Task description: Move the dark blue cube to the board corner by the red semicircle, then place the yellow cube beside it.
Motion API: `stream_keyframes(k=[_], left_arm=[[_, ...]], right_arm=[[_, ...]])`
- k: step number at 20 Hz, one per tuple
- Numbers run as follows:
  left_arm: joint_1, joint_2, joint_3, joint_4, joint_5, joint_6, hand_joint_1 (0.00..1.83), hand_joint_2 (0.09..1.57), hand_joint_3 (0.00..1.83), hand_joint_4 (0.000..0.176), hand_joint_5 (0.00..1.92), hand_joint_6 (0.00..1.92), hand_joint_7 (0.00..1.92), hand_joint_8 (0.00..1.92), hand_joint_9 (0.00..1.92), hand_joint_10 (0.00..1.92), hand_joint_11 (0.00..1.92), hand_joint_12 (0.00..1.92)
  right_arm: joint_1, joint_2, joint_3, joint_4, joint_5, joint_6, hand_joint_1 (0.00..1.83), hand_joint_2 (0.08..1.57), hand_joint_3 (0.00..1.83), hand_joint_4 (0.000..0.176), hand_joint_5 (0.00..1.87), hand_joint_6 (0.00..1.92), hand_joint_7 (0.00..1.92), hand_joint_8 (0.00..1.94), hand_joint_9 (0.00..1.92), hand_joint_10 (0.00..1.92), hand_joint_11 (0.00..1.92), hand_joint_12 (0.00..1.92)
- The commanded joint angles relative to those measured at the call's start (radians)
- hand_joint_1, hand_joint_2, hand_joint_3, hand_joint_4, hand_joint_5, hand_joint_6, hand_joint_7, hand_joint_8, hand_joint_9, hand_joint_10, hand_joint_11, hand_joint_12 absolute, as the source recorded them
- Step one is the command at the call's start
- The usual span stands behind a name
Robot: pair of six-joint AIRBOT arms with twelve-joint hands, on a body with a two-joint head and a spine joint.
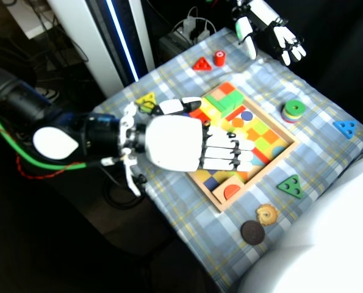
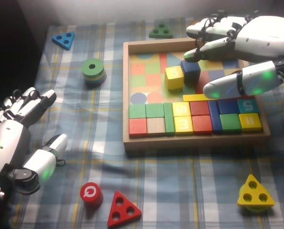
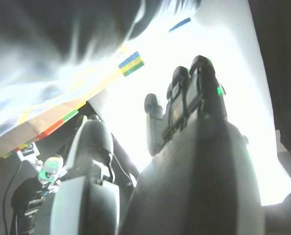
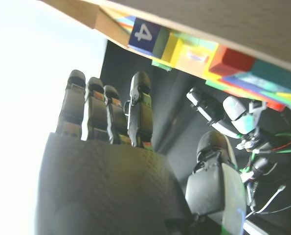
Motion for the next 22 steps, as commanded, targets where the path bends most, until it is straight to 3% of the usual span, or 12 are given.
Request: stream_keyframes(k=[1,3,5,7,9,15,16,17,18,20,21,22], left_arm=[[-0.007,0.0,0.007,0.051,-0.104,-0.004,0.63,1.41,0.0,0.047,0.31,0.0,0.09,0.0,0.09,0.0,0.0,0.0],[-0.007,0.001,0.007,0.052,-0.104,-0.004,0.66,1.4,0.0,0.051,0.3,0.0,0.08,0.0,0.08,0.0,0.0,0.0],[-0.007,0.001,0.007,0.052,-0.105,-0.004,0.61,1.42,0.0,0.05,0.3,0.0,0.07,0.0,0.08,0.0,0.0,0.0],[-0.007,0.001,0.006,0.052,-0.105,-0.004,0.64,1.42,0.0,0.046,0.3,0.0,0.07,0.0,0.09,0.0,0.0,0.0],[-0.007,0.001,0.006,0.052,-0.105,-0.004,0.64,1.41,0.0,0.045,0.31,0.01,0.09,0.01,0.09,0.0,0.0,0.0],[-0.007,0.002,0.004,0.051,-0.109,-0.004,0.65,1.4,0.0,0.035,0.34,0.01,0.11,0.0,0.09,0.0,0.0,0.0],[-0.007,0.003,0.004,0.05,-0.109,-0.004,0.63,1.4,0.0,0.061,0.33,0.0,0.1,0.0,0.09,0.0,0.0,0.0],[-0.007,0.003,0.004,0.05,-0.109,-0.004,0.63,1.4,0.0,0.061,0.33,0.0,0.1,0.0,0.09,0.0,0.0,0.0],[-0.007,0.003,0.004,0.049,-0.108,-0.004,0.64,1.4,0.0,0.057,0.33,0.0,0.09,0.0,0.08,0.0,0.0,0.0],[-0.007,0.003,0.004,0.049,-0.108,-0.004,0.68,1.39,0.0,0.055,0.33,0.0,0.09,0.0,0.08,0.0,0.0,0.0],[-0.007,0.003,0.004,0.049,-0.108,-0.004,0.68,1.39,0.0,0.055,0.33,0.0,0.09,0.0,0.08,0.0,0.0,0.0],[-0.007,0.003,0.004,0.049,-0.108,-0.004,0.72,1.38,0.0,0.045,0.35,0.01,0.1,0.0,0.09,0.01,0.0,0.0]], right_arm=[[0.016,-0.004,0.009,0.041,0.081,0.006,0.0,1.03,0.0,0.011,0.38,0.0,0.01,0.0,0.0,0.0,0.0,0.0],[0.016,-0.01,0.015,0.032,0.07,0.006,0.0,1.02,0.0,0.0,0.41,0.01,0.0,0.0,0.0,0.0,0.0,0.0],[0.015,-0.014,0.016,0.015,0.053,0.006,0.0,1.01,0.0,0.028,0.39,0.01,0.0,0.0,0.0,0.0,0.0,0.0],[0.015,-0.014,0.016,0.004,0.036,0.006,0.0,1.0,0.0,0.025,0.37,0.0,0.0,0.0,0.0,0.0,0.0,0.0],[0.015,-0.014,0.016,0.003,0.025,0.013,0.0,1.02,0.0,0.0,0.39,0.01,0.0,0.0,0.0,0.0,0.0,0.0],[0.006,-0.009,0.007,-0.022,-0.002,0.04,0.0,1.0,0.0,0.0,0.45,0.02,0.0,0.0,0.0,0.0,0.0,0.0],[0.002,0.001,0.003,-0.022,-0.008,0.04,0.0,0.97,0.0,0.0,0.44,0.01,0.0,0.0,0.0,0.0,0.0,0.0],[0.0,0.01,-0.001,-0.022,-0.013,0.04,0.0,0.97,0.0,0.0,0.44,0.01,0.0,0.0,0.0,0.0,0.0,0.0],[-0.001,0.024,-0.008,-0.022,-0.019,0.04,0.0,0.96,0.0,0.01,0.42,0.0,0.0,0.0,0.0,0.0,0.0,0.0],[-0.002,0.043,-0.016,-0.024,-0.029,0.04,0.0,0.95,0.0,0.06,0.41,0.0,0.0,0.0,0.0,0.0,0.0,0.0],[-0.002,0.05,-0.02,-0.027,-0.035,0.04,0.0,0.95,0.0,0.06,0.41,0.0,0.0,0.0,0.0,0.0,0.0,0.0],[-0.002,0.066,-0.027,-0.033,-0.047,0.04,0.0,0.95,0.0,0.077,0.41,0.0,0.0,0.0,0.0,0.0,0.0,0.0]])
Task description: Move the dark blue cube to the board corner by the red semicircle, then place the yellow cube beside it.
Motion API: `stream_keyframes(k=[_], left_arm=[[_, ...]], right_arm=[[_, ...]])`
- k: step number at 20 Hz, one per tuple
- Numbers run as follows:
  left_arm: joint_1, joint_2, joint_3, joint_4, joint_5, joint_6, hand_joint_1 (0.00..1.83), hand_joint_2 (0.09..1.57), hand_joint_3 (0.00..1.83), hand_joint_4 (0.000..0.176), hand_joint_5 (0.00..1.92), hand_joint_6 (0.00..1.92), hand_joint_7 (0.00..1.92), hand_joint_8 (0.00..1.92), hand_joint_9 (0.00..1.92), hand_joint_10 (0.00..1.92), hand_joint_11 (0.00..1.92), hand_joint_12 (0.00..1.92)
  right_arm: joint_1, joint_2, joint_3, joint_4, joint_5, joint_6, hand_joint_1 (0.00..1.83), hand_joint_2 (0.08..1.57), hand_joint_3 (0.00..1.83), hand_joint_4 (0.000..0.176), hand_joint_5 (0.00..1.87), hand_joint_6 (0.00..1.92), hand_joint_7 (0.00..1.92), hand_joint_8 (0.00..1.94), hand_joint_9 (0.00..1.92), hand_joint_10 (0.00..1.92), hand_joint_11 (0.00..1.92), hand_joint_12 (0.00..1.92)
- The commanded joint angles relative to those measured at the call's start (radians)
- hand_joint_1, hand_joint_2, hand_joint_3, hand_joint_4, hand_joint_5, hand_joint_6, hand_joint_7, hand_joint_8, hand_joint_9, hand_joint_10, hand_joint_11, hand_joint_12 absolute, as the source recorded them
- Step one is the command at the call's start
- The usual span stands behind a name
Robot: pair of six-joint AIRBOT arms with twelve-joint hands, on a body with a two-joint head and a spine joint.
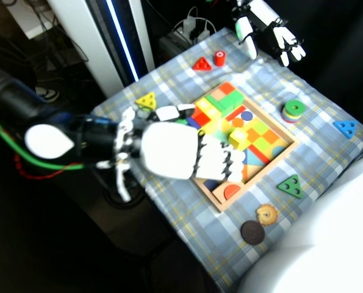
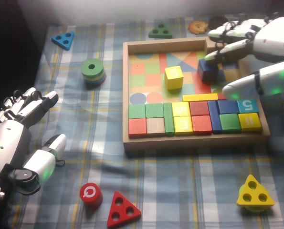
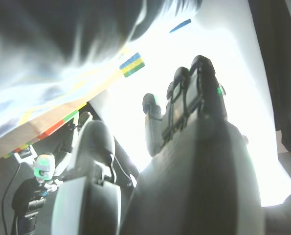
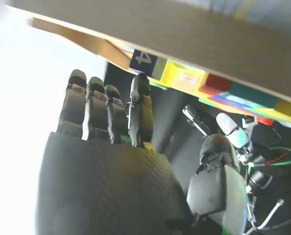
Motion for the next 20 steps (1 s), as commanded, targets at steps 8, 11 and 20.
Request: stream_keyframes(k=[8,11,20], left_arm=[[-0.005,0.003,0.002,0.048,-0.11,-0.004,0.67,1.39,0.0,0.043,0.34,0.0,0.1,0.0,0.08,0.0,0.0,0.0],[-0.005,0.003,0.002,0.048,-0.109,-0.004,0.68,1.39,0.0,0.04,0.35,0.0,0.1,0.0,0.09,0.0,0.0,0.0],[-0.005,0.003,0.002,0.045,-0.107,-0.004,0.69,1.39,0.0,0.055,0.34,0.0,0.09,0.0,0.09,0.0,0.0,0.0]], right_arm=[[-0.007,0.071,-0.016,0.016,0.002,0.002,0.0,0.94,0.0,0.105,0.41,0.0,0.0,0.0,0.0,0.0,0.0,0.0],[-0.007,0.082,-0.01,0.03,-0.019,-0.03,0.0,0.94,0.0,0.068,0.42,0.0,0.0,0.0,0.0,0.0,0.0,0.0],[-0.007,0.037,0.056,0.068,-0.029,-0.068,0.0,0.95,0.0,0.049,0.41,0.0,0.0,0.0,0.0,0.0,0.0,0.0]])
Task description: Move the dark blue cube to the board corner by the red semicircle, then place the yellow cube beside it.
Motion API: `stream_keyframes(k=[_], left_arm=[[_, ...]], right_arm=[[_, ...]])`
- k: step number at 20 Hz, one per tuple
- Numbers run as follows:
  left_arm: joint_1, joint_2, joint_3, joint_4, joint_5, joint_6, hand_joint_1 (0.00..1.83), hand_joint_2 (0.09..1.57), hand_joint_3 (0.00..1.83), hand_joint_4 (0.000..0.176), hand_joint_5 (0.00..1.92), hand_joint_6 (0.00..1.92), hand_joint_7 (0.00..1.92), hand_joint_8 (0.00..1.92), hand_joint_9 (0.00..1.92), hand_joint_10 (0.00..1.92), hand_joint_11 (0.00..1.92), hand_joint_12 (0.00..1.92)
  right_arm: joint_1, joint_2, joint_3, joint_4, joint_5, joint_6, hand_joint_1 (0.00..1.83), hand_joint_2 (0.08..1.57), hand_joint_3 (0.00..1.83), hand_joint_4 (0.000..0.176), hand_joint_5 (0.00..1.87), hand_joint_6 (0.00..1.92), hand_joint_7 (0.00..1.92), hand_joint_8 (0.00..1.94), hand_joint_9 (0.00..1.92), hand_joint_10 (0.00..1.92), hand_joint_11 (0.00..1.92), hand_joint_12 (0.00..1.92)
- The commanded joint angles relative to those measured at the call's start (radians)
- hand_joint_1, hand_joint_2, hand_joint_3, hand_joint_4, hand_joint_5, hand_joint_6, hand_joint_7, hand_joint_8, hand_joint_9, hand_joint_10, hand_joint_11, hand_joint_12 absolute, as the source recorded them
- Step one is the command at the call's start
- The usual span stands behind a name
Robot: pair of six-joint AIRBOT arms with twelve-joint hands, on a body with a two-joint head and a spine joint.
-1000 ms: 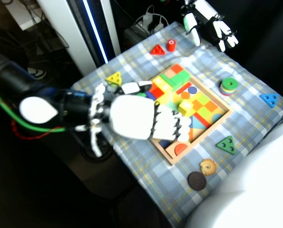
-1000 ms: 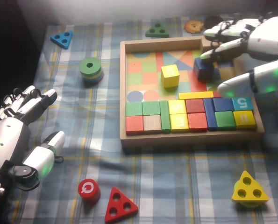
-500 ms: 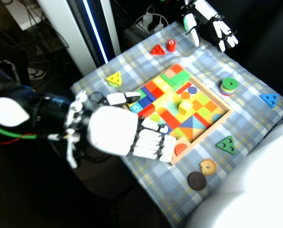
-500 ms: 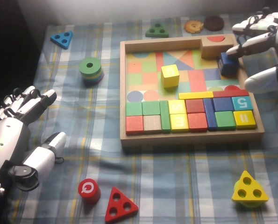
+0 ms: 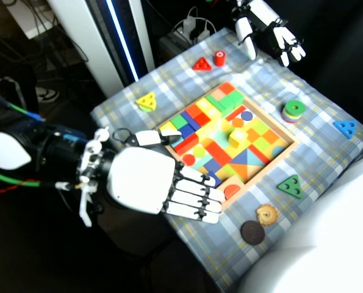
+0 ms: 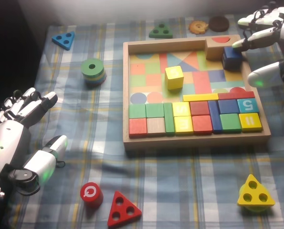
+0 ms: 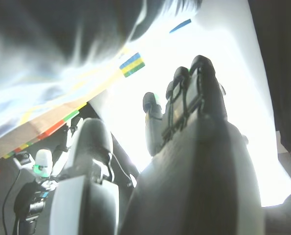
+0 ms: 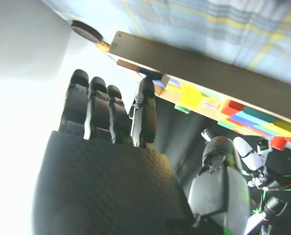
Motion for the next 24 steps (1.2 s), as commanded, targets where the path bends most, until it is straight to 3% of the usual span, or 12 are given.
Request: stream_keyframes(k=[1,4,5,6,7,9,10,14,19,21,22,24], left_arm=[[-0.006,0.002,0.002,0.046,-0.107,-0.004,0.69,1.39,0.0,0.055,0.34,0.0,0.09,0.0,0.09,0.0,0.0,0.0],[-0.003,0.002,0.002,0.045,-0.107,-0.003,0.69,1.39,0.0,0.049,0.35,0.0,0.09,0.0,0.09,0.0,0.0,0.0],[-0.003,0.002,0.002,0.045,-0.107,-0.003,0.71,1.38,0.0,0.046,0.36,0.0,0.1,0.0,0.09,0.0,0.0,0.0],[-0.003,0.002,0.002,0.045,-0.107,-0.003,0.71,1.38,0.0,0.046,0.36,0.0,0.1,0.0,0.09,0.0,0.0,0.0],[-0.002,0.002,0.002,0.043,-0.107,-0.003,0.66,1.4,0.0,0.049,0.34,0.01,0.09,0.0,0.07,0.0,0.0,0.0],[-0.001,0.002,0.002,0.043,-0.107,-0.004,0.66,1.4,0.0,0.054,0.34,0.0,0.09,0.0,0.07,0.0,0.0,0.0],[-0.001,0.002,0.002,0.043,-0.107,-0.004,0.66,1.4,0.0,0.047,0.34,0.0,0.09,0.0,0.08,0.0,0.0,0.0],[-0.001,0.002,0.002,0.043,-0.106,-0.004,0.6,1.4,0.0,0.069,0.31,0.0,0.08,0.0,0.07,0.0,0.0,0.0],[-0.002,0.002,0.003,0.043,-0.104,-0.004,0.63,1.4,0.0,0.055,0.32,0.0,0.07,0.0,0.07,0.0,0.0,0.0],[-0.002,0.001,0.004,0.045,-0.103,-0.004,0.64,1.4,0.0,0.055,0.34,0.01,0.08,0.0,0.06,0.0,0.0,0.0],[-0.002,0.001,0.004,0.045,-0.103,-0.004,0.63,1.4,0.0,0.059,0.33,0.0,0.08,0.0,0.06,0.0,0.0,0.0],[-0.002,0.001,0.004,0.045,-0.103,-0.004,0.63,1.4,0.0,0.057,0.32,0.0,0.08,0.0,0.08,0.0,0.0,0.0]], right_arm=[[0.004,-0.001,0.009,0.027,0.034,-0.011,0.0,0.95,0.0,0.049,0.41,0.0,0.0,0.0,0.0,0.0,0.0,0.0],[0.029,0.018,-0.015,0.055,0.034,-0.057,0.0,0.94,0.0,0.092,0.37,0.0,0.0,0.0,0.0,0.0,0.0,0.0],[0.035,0.029,-0.037,0.09,0.034,-0.116,0.0,0.94,0.0,0.053,0.39,0.01,0.0,0.0,0.0,0.0,0.0,0.0],[0.045,0.039,-0.053,0.107,0.034,-0.144,0.0,0.94,0.0,0.053,0.39,0.01,0.0,0.0,0.0,0.0,0.0,0.0],[0.069,0.046,-0.064,0.107,0.035,-0.149,0.0,0.94,0.0,0.031,0.41,0.02,0.0,0.0,0.0,0.0,0.0,0.0],[0.092,0.046,-0.064,0.109,0.046,-0.149,0.0,0.92,0.0,0.037,0.41,0.01,0.0,0.0,0.0,0.0,0.0,0.0],[0.096,0.046,-0.068,0.12,0.061,-0.149,0.0,0.95,0.0,0.02,0.42,0.02,0.0,0.0,0.0,0.0,0.0,0.0],[0.096,0.066,-0.134,0.147,0.148,-0.149,0.0,1.06,0.04,0.0,0.42,0.01,0.01,0.0,0.0,0.0,0.0,0.0],[0.096,0.065,-0.162,0.049,0.222,-0.03,0.0,1.03,0.02,0.012,0.34,0.0,0.0,0.0,0.0,0.0,0.0,0.0],[0.096,0.029,-0.155,0.024,0.223,-0.028,0.0,0.94,0.0,0.0,0.29,0.0,0.0,0.0,0.0,0.0,0.0,0.0],[0.094,0.008,-0.145,0.013,0.223,-0.017,0.0,0.93,0.0,0.002,0.29,0.0,0.0,0.0,0.0,0.0,0.0,0.0],[0.087,-0.021,-0.126,-0.001,0.222,0.003,0.0,0.92,0.0,0.058,0.32,0.01,0.0,0.0,0.0,0.0,0.0,0.0]])
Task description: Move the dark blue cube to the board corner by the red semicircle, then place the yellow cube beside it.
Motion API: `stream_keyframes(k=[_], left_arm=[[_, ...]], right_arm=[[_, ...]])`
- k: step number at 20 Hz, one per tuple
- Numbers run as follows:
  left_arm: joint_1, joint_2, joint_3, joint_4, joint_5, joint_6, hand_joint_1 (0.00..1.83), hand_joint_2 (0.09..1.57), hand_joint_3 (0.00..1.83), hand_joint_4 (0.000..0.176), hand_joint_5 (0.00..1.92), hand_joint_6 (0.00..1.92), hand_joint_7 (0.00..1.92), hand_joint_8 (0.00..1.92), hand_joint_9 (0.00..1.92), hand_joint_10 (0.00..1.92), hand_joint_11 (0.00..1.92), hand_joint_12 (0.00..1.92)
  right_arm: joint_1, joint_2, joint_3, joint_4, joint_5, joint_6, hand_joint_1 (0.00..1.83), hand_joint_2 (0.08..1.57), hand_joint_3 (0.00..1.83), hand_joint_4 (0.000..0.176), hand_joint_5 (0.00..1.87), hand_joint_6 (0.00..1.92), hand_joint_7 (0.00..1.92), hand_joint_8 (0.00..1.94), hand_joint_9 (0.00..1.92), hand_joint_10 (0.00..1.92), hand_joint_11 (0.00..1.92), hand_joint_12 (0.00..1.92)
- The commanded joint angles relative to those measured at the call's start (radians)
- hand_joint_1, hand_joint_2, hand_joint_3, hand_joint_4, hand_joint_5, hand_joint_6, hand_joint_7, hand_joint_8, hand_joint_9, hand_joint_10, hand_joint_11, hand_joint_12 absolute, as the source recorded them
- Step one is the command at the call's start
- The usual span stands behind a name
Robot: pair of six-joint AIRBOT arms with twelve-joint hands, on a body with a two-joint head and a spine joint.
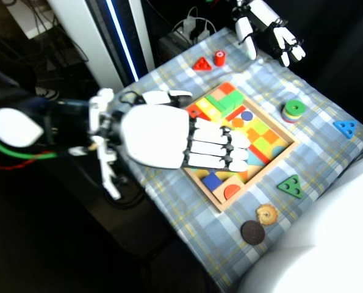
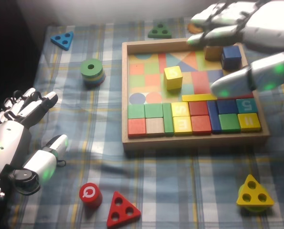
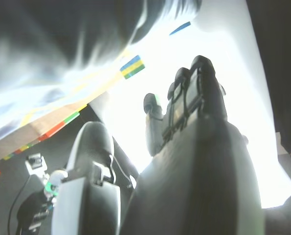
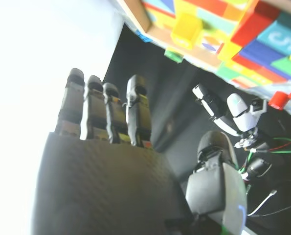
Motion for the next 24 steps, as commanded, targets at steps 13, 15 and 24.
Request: stream_keyframes(k=[13,15,24], left_arm=[[-0.004,0.0,0.006,0.045,-0.1,-0.013,0.66,1.4,0.0,0.06,0.33,0.0,0.09,0.0,0.09,0.0,0.0,0.0],[-0.004,0.0,0.007,0.045,-0.099,-0.014,0.64,1.4,0.0,0.069,0.32,0.0,0.07,0.0,0.08,0.0,0.0,0.0],[-0.004,0.0,0.008,0.046,-0.099,-0.017,0.61,1.41,0.0,0.06,0.32,0.01,0.08,0.0,0.07,0.01,0.0,0.0]], right_arm=[[-0.005,-0.114,0.1,-0.037,0.051,0.066,0.0,0.99,0.0,0.041,0.45,0.02,0.0,0.0,0.0,0.0,0.0,0.0],[-0.005,-0.115,0.1,-0.037,0.051,0.066,0.0,0.99,0.0,0.086,0.46,0.02,0.0,0.0,0.0,0.0,0.0,0.0],[-0.005,-0.092,0.093,-0.078,0.01,0.07,0.0,0.98,0.0,0.012,0.45,0.01,0.0,0.0,0.0,0.0,0.0,0.0]])
